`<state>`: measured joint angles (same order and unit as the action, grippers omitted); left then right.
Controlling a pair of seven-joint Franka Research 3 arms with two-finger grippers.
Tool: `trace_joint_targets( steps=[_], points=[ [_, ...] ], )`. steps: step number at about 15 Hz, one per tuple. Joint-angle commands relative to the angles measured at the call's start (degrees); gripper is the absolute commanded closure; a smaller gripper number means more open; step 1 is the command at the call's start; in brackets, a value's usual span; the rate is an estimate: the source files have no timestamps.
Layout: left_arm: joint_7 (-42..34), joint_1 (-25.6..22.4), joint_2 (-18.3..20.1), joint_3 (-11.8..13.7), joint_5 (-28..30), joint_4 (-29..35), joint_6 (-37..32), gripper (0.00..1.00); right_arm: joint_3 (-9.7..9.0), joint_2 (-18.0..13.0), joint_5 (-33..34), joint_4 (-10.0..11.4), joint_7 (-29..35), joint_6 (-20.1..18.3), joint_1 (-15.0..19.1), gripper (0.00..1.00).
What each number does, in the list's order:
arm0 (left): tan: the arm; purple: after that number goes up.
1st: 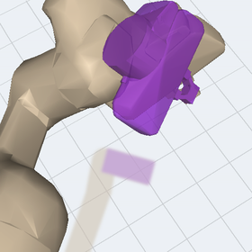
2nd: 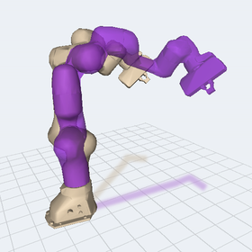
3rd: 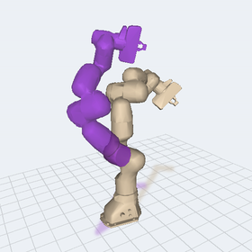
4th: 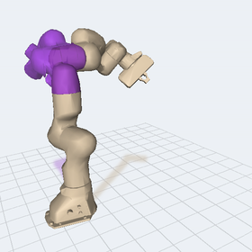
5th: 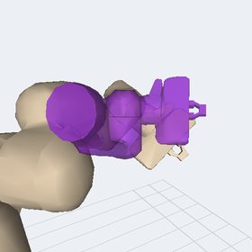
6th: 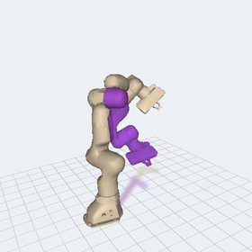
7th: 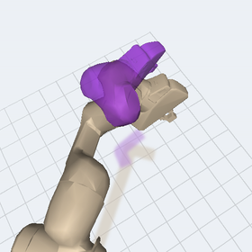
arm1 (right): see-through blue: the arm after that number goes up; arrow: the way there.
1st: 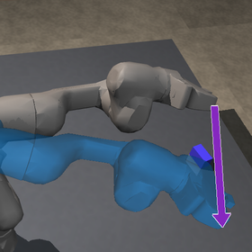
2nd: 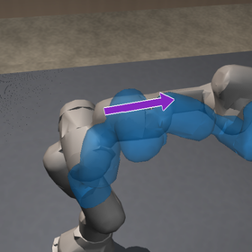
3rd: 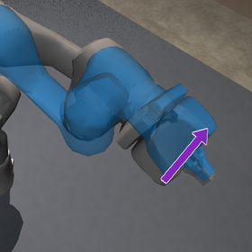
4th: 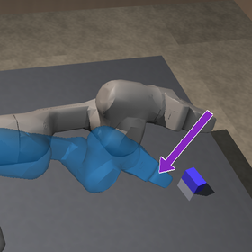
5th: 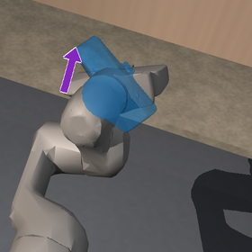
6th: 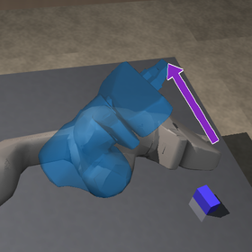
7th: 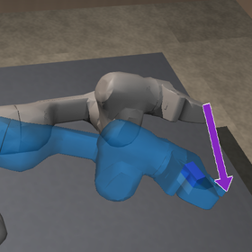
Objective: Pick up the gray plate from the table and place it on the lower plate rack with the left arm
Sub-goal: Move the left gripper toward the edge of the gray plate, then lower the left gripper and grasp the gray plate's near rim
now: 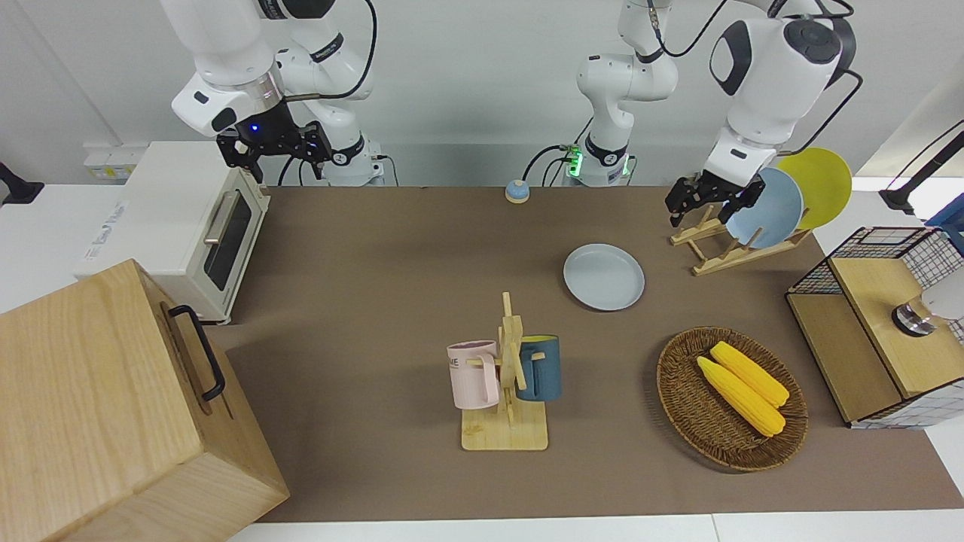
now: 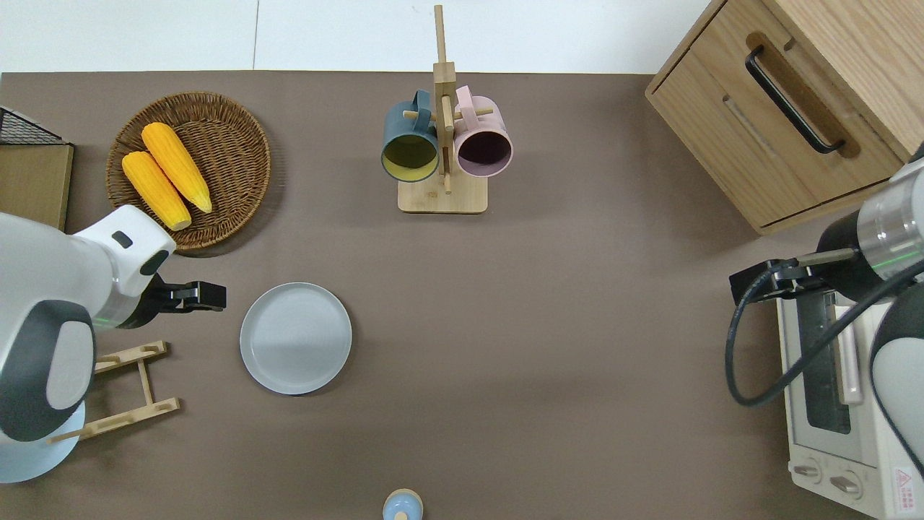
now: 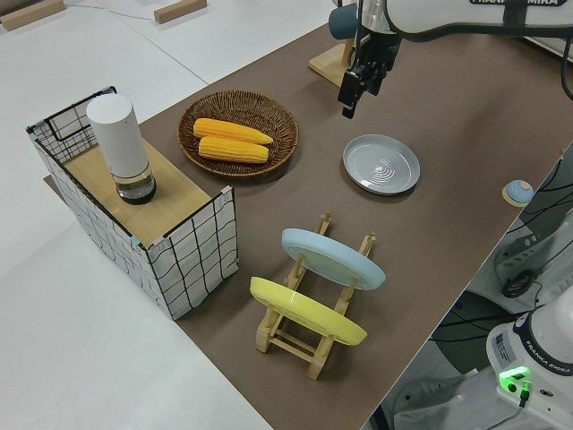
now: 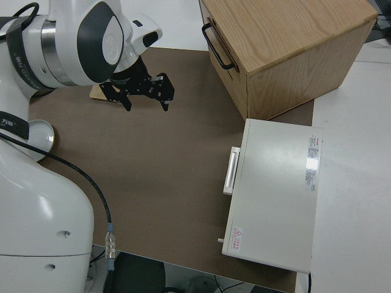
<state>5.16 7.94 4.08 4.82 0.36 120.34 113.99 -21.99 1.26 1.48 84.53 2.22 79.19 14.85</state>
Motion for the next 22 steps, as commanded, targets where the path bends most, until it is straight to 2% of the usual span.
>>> trace_joint_targets(
  steps=[1,4,7,15,16,17,18,21,22],
  points=[
    [1.08,0.41,3.56,0.19,1.65,9.63,6.41,0.0,-1.21,-0.12,0.37,-0.41,0.68,-0.62,1.32,0.017],
    [1.79,0.41,3.65,0.19,3.33,16.22,13.0,0.0,-1.21,-0.12,0.28,-0.41,0.68,-0.62,1.32,0.017],
    [1.87,0.41,3.48,0.19,3.33,18.6,14.33,0.0,-1.21,-0.12,0.28,-0.33,0.68,-0.62,1.32,0.017],
    [1.88,0.41,-1.79,0.19,7.11,20.02,19.07,0.01,-1.21,-0.12,0.37,-0.41,0.68,-0.7,1.32,0.017],
    [1.88,0.41,-2.15,0.19,7.19,20.02,19.69,0.09,-1.21,-0.12,0.37,-0.33,0.68,-0.62,1.32,0.017],
    [1.88,0.41,-2.32,0.19,7.19,20.02,19.78,0.24,-1.21,-0.12,0.37,-0.41,0.68,-0.62,1.32,0.017],
    [1.88,0.41,-2.41,0.19,7.19,20.02,19.87,0.51,-1.21,-0.12,0.37,-0.33,0.68,-0.62,1.32,0.017],
    [3.53,0.5,-2.59,0.19,7.37,19.84,19.78,0.9,-1.21,-0.12,0.37,-0.41,0.68,-0.62,1.32,0.017],
    [4.07,0.5,-2.68,0.19,7.37,19.84,19.87,0.96,-1.13,-0.12,0.37,-0.41,0.68,-0.62,1.32,0.017]
  ],
)
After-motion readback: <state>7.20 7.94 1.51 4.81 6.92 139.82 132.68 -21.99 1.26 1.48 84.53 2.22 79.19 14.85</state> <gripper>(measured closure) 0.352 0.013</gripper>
